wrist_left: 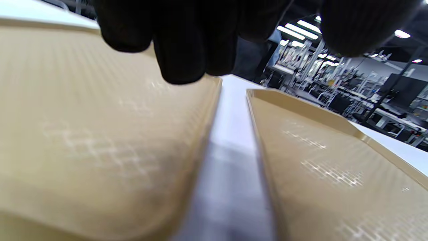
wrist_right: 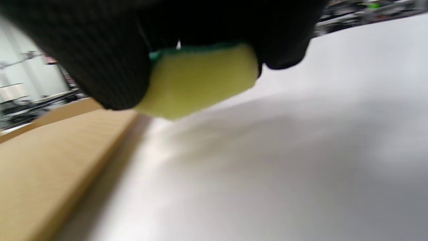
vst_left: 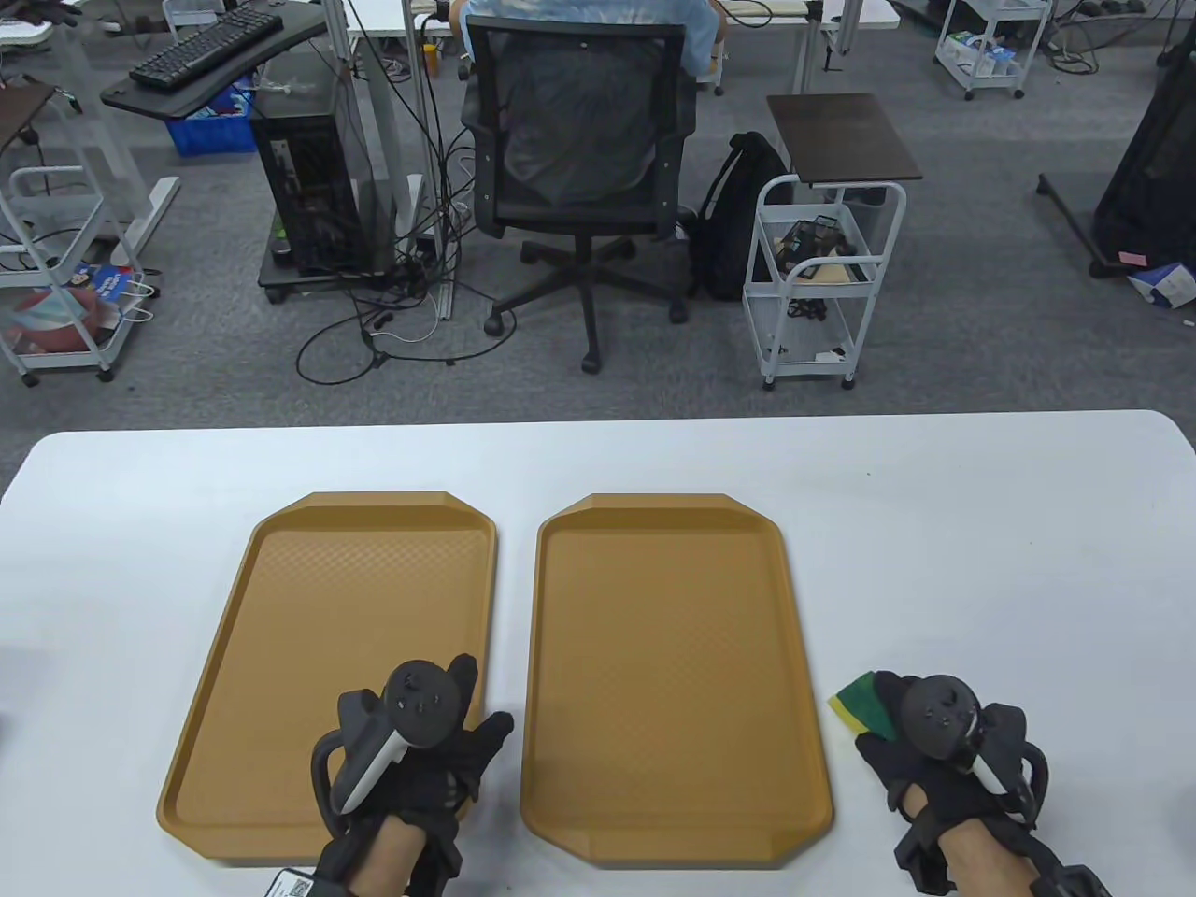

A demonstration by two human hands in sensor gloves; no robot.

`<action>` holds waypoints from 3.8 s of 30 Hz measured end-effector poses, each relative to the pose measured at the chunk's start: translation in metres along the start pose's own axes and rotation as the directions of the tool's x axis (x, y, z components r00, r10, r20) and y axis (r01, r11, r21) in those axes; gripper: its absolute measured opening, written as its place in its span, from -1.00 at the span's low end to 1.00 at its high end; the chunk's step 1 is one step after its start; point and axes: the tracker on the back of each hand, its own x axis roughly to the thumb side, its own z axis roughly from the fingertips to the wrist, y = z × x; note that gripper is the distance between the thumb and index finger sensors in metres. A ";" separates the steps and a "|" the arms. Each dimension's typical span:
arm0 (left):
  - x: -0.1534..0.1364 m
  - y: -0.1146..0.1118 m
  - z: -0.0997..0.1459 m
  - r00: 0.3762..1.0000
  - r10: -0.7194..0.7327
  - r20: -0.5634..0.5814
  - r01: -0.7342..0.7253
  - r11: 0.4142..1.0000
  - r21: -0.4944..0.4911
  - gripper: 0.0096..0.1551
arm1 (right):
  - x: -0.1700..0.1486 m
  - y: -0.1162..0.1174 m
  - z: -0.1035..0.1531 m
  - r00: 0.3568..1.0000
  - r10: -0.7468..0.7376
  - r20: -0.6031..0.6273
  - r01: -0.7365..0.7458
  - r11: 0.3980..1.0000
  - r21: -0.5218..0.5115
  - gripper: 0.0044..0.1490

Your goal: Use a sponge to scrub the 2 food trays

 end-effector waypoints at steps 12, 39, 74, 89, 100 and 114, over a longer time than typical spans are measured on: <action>0.022 -0.044 -0.043 0.982 -0.080 -0.169 0.058 0.990 -0.129 -0.22 | 0.058 0.031 0.017 0.960 0.122 0.254 -0.155 0.981 0.114 -0.15; 0.026 -0.051 -0.057 0.985 -0.148 -0.087 0.127 0.970 -0.207 -0.26 | 0.074 0.032 -0.070 0.956 0.284 0.077 -0.288 0.957 0.044 -0.28; 0.022 -0.048 -0.061 0.993 -0.107 -0.058 0.087 0.959 -0.269 -0.26 | 0.157 0.070 -0.208 0.988 -0.053 -0.143 0.052 0.999 -0.004 -0.26; 0.019 -0.047 -0.061 0.994 -0.092 -0.064 0.071 0.958 -0.278 -0.26 | 0.248 0.101 -0.185 0.987 -0.015 0.162 -0.007 0.991 0.132 -0.22; 0.013 -0.046 -0.062 0.995 -0.055 -0.088 0.028 0.957 -0.289 -0.27 | 0.247 0.094 -0.137 0.975 -0.042 0.218 -0.028 0.950 0.312 -0.05; 0.004 -0.046 -0.066 0.995 0.006 -0.095 -0.036 0.948 -0.317 -0.28 | 0.233 0.091 -0.047 0.961 -0.061 0.268 -0.068 0.891 0.448 -0.03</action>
